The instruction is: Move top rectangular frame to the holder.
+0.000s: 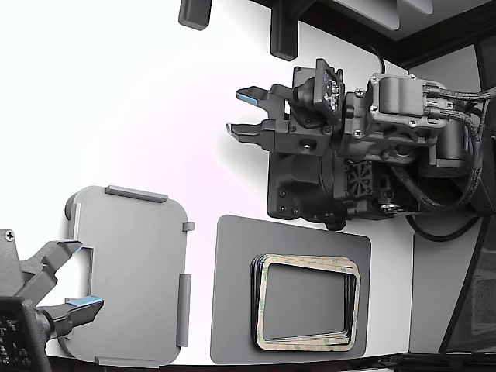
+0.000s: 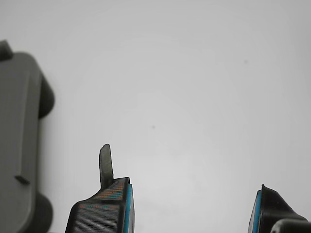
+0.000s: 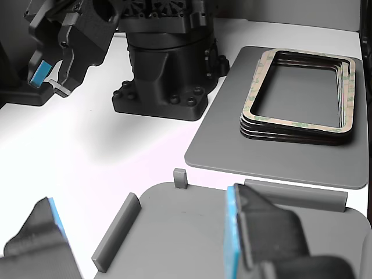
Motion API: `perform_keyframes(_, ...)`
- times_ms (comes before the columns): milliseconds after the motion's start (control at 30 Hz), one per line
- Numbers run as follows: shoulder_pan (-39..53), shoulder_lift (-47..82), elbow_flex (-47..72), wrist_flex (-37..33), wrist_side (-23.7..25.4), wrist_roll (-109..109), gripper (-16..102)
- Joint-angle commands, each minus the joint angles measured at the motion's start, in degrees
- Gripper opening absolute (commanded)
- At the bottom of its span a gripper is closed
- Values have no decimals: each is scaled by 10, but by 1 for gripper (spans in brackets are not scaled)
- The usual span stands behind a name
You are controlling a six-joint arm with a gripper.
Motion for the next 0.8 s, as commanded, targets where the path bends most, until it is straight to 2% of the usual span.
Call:
perform_keyframes(0,-6,12,-13,-4,-11,-8,100)
perform_keyframes(433,-5,-7,-42,-4,-18,-13,100)
perform_keyframes(667,29,-71,-121,10,-54,-79,100)
perform_keyframes(767,40,-93,-158,36,-104,-143,100)
